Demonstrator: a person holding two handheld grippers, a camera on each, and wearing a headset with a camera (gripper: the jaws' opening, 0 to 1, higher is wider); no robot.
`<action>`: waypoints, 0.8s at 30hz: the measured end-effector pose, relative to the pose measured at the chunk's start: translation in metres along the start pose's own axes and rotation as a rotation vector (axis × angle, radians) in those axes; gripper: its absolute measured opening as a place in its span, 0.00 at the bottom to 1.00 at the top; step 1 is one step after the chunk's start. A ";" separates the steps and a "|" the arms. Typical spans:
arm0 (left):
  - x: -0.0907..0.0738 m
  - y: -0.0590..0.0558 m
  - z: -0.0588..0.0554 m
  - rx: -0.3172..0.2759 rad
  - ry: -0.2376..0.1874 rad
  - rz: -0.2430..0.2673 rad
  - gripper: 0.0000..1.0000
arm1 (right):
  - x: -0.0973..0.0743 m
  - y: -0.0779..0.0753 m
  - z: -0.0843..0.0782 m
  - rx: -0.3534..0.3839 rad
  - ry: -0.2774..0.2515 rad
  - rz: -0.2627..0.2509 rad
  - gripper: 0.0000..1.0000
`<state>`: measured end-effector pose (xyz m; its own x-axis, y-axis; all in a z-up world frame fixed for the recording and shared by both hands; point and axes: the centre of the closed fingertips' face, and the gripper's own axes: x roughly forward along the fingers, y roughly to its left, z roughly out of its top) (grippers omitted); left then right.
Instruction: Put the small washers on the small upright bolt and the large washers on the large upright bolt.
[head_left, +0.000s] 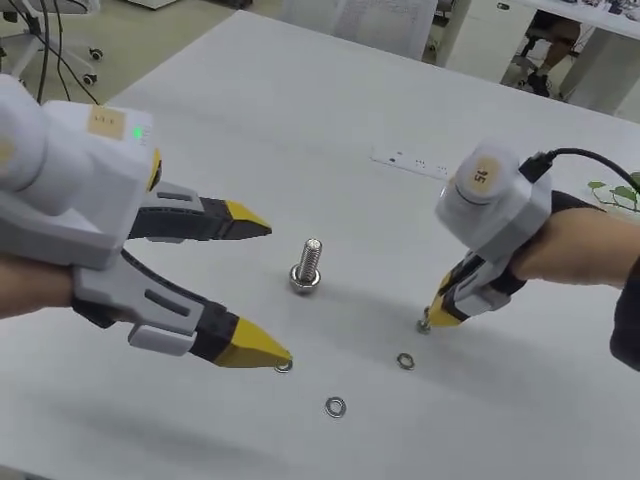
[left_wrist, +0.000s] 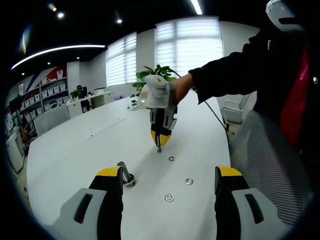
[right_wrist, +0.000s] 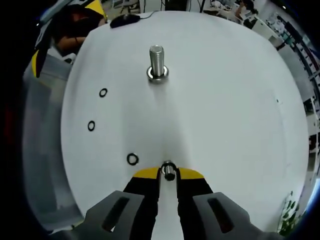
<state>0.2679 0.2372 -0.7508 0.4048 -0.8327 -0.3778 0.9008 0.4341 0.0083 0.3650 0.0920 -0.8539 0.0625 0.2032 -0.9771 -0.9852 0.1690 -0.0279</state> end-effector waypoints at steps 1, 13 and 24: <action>0.000 0.000 0.000 0.002 0.002 -0.001 0.74 | 0.001 0.000 0.000 0.000 0.000 0.002 0.14; -0.004 0.004 0.015 0.053 0.018 -0.024 0.74 | 0.010 0.000 -0.002 0.005 -0.003 -0.001 0.14; 0.000 0.001 0.008 0.050 0.030 -0.034 0.74 | 0.016 -0.002 -0.004 0.015 -0.002 0.000 0.14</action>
<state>0.2700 0.2345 -0.7431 0.3695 -0.8359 -0.4059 0.9211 0.3873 0.0409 0.3672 0.0912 -0.8705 0.0631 0.2056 -0.9766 -0.9827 0.1835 -0.0249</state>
